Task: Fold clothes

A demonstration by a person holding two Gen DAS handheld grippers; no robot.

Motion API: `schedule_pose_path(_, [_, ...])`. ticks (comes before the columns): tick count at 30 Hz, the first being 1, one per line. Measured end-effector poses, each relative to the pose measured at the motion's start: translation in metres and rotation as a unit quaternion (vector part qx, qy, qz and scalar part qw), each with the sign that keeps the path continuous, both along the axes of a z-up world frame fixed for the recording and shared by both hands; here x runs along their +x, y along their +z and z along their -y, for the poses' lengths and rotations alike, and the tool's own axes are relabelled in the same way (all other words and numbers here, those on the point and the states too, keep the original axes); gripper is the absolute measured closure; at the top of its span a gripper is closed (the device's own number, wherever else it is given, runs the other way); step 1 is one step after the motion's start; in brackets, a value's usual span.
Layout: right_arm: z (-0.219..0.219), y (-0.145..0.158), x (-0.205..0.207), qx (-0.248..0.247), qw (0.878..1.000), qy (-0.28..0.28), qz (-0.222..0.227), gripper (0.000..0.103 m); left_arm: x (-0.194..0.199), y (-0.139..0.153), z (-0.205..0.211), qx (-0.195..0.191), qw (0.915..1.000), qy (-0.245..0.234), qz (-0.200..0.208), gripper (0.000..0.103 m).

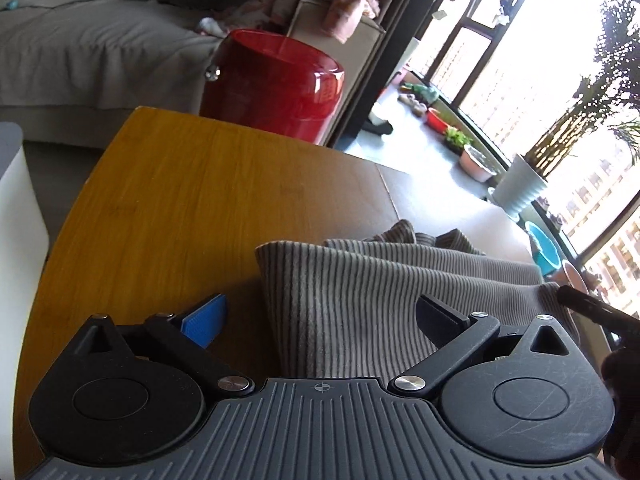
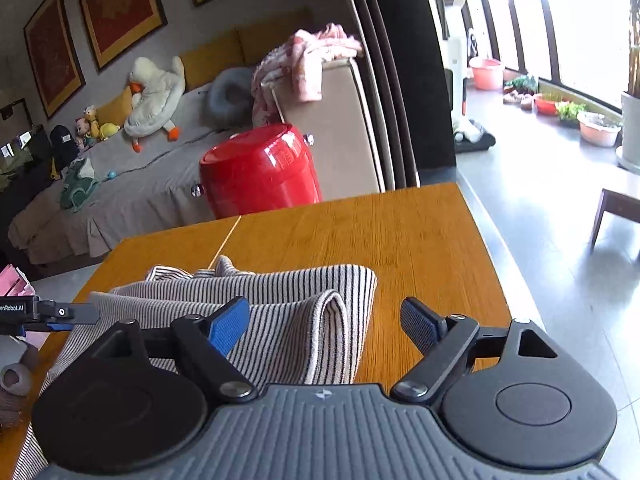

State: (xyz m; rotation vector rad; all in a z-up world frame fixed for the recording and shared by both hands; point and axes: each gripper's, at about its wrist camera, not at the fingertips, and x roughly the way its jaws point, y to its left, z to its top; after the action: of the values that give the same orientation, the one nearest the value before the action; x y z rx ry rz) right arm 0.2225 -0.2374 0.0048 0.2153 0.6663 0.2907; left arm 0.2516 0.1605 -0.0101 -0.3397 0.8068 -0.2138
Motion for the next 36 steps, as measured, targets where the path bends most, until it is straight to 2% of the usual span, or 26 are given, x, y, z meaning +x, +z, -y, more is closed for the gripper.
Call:
schedule_pose_path(4, [-0.006,-0.012,0.019,0.019,0.999,0.030,-0.029,0.019,0.011,-0.003,0.019,0.036,0.9990,-0.022,0.012,0.001])
schedule_pose_path(7, [-0.011,-0.012,0.030,0.015,0.998,0.045,-0.036,0.019,0.016,-0.004,0.028,0.053,0.9977,-0.039,0.018,0.001])
schedule_pose_path(11, [-0.019,-0.009,0.043,0.000,0.998,0.052,-0.046,0.018,0.019,-0.006,0.029,0.053,0.9964,-0.061,0.025,0.002])
schedule_pose_path(13, [-0.026,-0.008,0.046,-0.017,0.997,0.060,-0.045,0.022,0.017,-0.006,0.028,0.052,0.9958,-0.069,0.029,0.005])
schedule_pose_path(17, [-0.032,-0.008,0.051,-0.032,0.997,0.061,-0.036,0.057,0.017,-0.007,0.023,0.046,0.9956,-0.072,0.038,0.022])
schedule_pose_path(23, [-0.036,-0.001,0.067,-0.038,0.998,0.050,-0.024,0.076,0.035,-0.005,0.018,0.036,0.9966,-0.057,0.047,0.051])
schedule_pose_path(24, [-0.036,0.003,0.066,-0.036,0.998,0.051,-0.018,0.078,0.038,-0.001,0.017,0.033,0.9968,-0.055,0.049,0.060])
schedule_pose_path(26, [-0.033,0.016,0.060,-0.026,0.998,0.057,-0.001,0.080,0.038,0.010,0.014,0.029,0.9963,-0.056,0.058,0.065])
schedule_pose_path(30, [-0.028,0.042,0.041,-0.009,0.997,0.068,0.033,0.082,0.016,0.036,0.017,0.044,0.9923,-0.071,0.091,0.071])
schedule_pose_path(36, [-0.015,0.084,-0.024,0.016,0.992,0.089,0.083,0.085,-0.057,0.071,0.021,0.049,0.9856,-0.085,0.138,0.075])
